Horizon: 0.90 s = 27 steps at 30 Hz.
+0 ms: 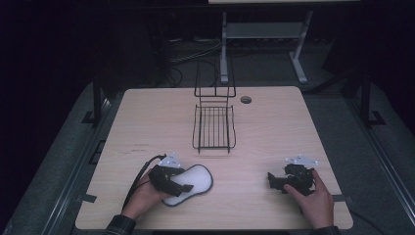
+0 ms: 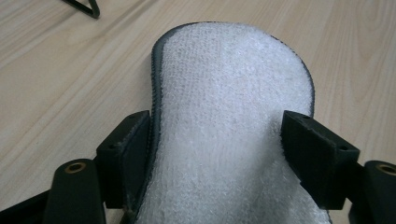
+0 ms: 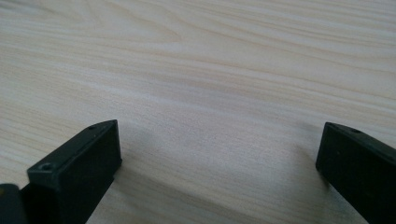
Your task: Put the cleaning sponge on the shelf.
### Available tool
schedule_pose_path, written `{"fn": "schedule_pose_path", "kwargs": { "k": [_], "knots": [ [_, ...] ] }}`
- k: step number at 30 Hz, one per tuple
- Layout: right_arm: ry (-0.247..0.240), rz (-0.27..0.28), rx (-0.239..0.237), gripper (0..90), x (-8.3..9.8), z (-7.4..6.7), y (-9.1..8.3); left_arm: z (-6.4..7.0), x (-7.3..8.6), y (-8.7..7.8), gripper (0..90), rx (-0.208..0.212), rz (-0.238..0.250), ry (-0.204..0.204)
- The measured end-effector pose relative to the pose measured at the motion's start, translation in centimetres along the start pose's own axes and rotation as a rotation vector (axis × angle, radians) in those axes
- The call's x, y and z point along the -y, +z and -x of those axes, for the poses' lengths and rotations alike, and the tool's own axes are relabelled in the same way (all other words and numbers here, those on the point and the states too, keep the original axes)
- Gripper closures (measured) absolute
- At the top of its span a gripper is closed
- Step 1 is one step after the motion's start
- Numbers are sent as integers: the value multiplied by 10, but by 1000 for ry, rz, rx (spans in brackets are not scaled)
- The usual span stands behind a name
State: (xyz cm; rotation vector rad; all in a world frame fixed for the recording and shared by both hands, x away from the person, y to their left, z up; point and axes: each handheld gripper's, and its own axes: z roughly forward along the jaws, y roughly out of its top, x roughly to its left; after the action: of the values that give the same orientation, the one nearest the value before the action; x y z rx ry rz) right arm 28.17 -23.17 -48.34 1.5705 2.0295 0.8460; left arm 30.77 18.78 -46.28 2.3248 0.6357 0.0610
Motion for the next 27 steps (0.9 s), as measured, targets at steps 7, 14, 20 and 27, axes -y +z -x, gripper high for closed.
{"fn": "schedule_pose_path", "kwargs": {
  "k": [7, 14, 20, 27],
  "knots": [
    [0, 0, 0, 0, 0, 0, 0, 1, -1, -1, 294, -1, -7, 10],
    [0, 0, 0, 0, 0, 0, 0, 7, -6, -6, 341, -37, -6, 50],
    [0, 0, 0, 0, 0, 0, 0, 8, -8, -12, 443, -24, 14, 60],
    [0, 0, 0, 0, 0, 0, 0, 8, -10, -20, 546, -14, 43, 53]
  ]
}}
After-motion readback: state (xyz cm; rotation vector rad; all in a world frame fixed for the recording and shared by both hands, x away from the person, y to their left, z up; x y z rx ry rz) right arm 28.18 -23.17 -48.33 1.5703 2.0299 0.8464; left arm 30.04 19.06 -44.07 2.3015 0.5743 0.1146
